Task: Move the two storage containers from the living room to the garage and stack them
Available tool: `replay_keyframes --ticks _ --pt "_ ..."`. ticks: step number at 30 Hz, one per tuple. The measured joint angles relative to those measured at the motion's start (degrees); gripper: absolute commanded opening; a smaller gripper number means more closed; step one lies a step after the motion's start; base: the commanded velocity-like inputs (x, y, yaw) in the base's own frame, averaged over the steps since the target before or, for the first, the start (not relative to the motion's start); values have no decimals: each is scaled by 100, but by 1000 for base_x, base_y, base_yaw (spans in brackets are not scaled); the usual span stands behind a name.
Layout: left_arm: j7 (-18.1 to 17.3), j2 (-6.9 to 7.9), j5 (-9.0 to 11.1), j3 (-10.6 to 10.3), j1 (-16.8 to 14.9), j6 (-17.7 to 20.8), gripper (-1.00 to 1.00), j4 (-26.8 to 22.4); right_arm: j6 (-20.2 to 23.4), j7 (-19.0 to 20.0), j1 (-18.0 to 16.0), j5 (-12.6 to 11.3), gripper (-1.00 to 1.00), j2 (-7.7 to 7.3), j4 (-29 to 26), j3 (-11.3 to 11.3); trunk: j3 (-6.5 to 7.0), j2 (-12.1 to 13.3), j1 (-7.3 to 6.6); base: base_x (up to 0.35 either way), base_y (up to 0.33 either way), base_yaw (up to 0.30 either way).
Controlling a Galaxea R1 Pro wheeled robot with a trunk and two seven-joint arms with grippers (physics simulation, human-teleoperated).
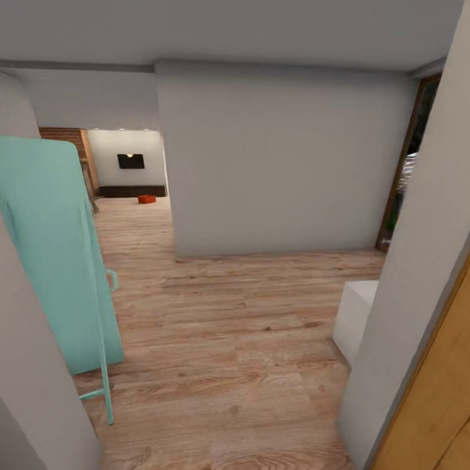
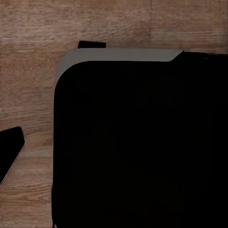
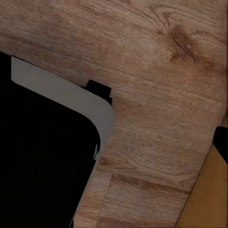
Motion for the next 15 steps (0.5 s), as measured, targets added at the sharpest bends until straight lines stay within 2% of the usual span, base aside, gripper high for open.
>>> replay_keyframes --ticks 15 --pt "0 1 0 0 0 0 100 0 2 0 4 -17 100 0 0 -7 0 0 0 321 0 0"
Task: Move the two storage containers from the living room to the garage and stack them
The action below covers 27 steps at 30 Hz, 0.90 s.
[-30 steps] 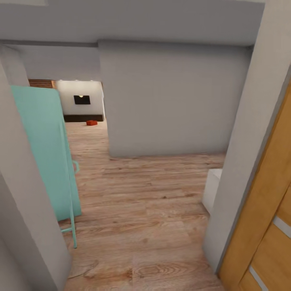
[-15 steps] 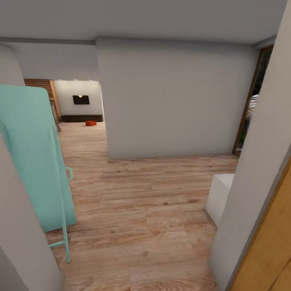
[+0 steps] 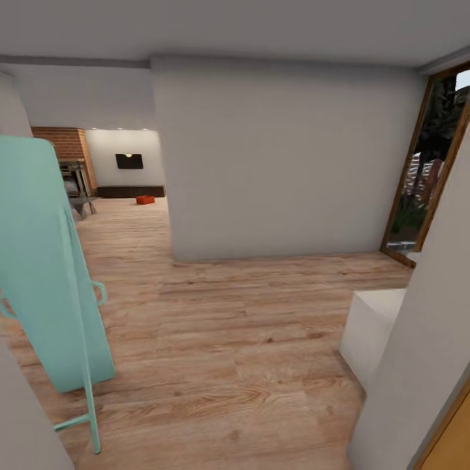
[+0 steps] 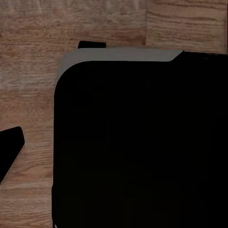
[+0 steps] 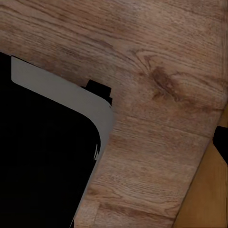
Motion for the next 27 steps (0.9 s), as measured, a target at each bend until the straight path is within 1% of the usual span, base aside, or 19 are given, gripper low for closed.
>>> replay_keyframes --ticks 27 --pt "0 0 0 0 0 0 100 0 -8 0 1 6 100 -6 0 0 0 0 0 321 0 0"
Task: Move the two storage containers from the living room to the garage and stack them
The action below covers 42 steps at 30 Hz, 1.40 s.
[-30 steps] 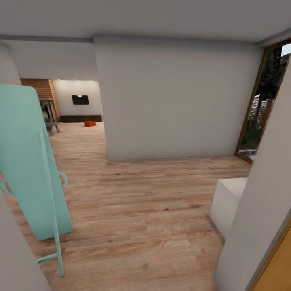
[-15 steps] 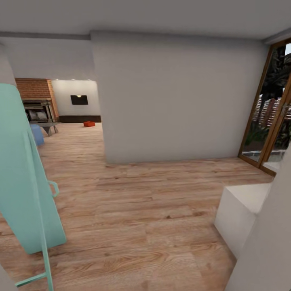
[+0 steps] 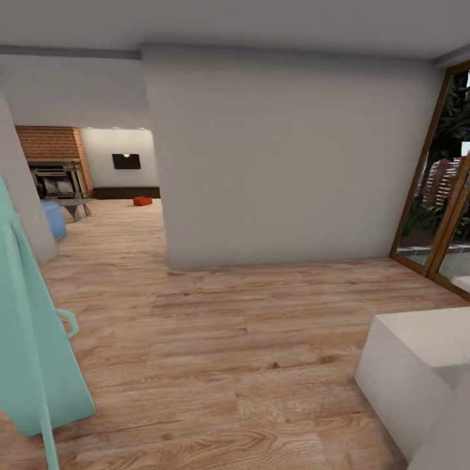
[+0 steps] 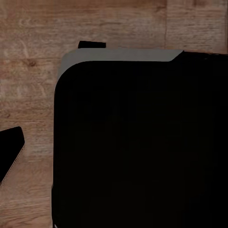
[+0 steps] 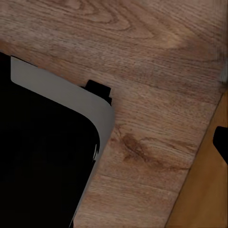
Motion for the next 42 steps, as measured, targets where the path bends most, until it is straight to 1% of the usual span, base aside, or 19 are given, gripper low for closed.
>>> replay_keyframes --ticks 42 --pt "2 -8 8 7 0 3 100 0 -1 0 -1 1 100 0 0 -10 0 0 0 321 0 0"
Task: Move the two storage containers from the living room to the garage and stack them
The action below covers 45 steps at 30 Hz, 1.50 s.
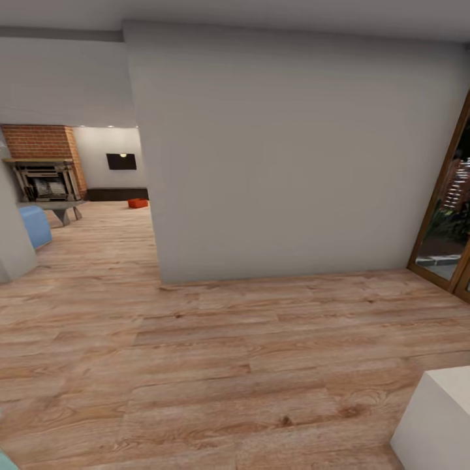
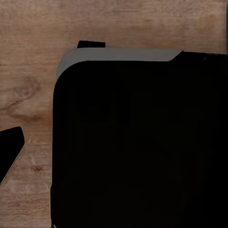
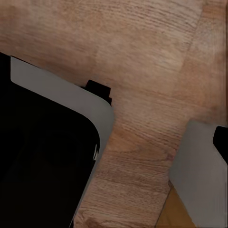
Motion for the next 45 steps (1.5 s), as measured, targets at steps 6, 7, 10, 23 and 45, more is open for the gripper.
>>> replay_keyframes --ticks 6,7,10,23,45 --pt "-2 1 0 -5 0 -1 100 0 1 0 -1 -6 100 2 0 -23 0 0 0 321 0 0" --pt "-1 1 0 -5 0 -1 100 0 1 0 -2 -6 100 2 0 -25 0 0 0 321 0 0" --pt "3 0 0 -2 0 -2 100 0 1 0 0 -7 100 2 0 -33 0 0 0 321 0 13" --pt "5 2 0 -2 0 -5 100 1 -7 1 -2 -13 100 4 1 -42 0 0 0 321 0 225" --pt "6 6 0 -2 0 -3 100 0 -5 0 2 10 100 13 0 54 0 0 0 321 0 18"
